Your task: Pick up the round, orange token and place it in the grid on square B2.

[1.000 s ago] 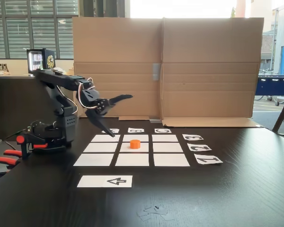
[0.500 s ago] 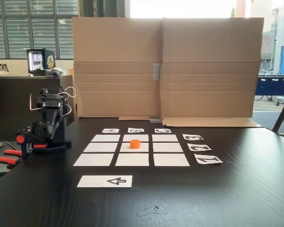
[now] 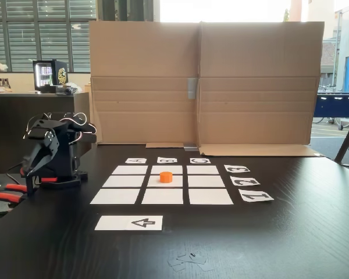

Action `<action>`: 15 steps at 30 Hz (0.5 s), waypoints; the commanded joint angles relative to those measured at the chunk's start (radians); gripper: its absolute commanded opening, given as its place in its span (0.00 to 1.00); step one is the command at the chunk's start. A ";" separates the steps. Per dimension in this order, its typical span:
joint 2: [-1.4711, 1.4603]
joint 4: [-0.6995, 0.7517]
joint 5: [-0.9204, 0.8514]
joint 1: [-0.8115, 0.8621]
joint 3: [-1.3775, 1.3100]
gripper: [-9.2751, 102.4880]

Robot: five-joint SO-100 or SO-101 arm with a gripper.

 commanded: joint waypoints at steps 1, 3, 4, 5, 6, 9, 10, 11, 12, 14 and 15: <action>0.005 0.003 0.012 0.015 -0.008 0.08; 0.005 0.003 0.037 0.054 -0.008 0.08; 0.005 0.003 0.043 0.071 -0.008 0.08; 0.005 0.003 0.044 0.084 -0.008 0.08; 0.005 0.003 0.044 0.092 -0.008 0.08; 0.005 0.003 0.044 0.092 -0.008 0.08; 0.005 0.003 0.044 0.092 -0.008 0.08; 0.005 0.003 0.044 0.092 -0.008 0.08; 0.005 0.003 0.044 0.092 -0.008 0.08; 0.005 0.003 0.044 0.092 -0.008 0.08; 0.005 0.003 0.044 0.092 -0.008 0.08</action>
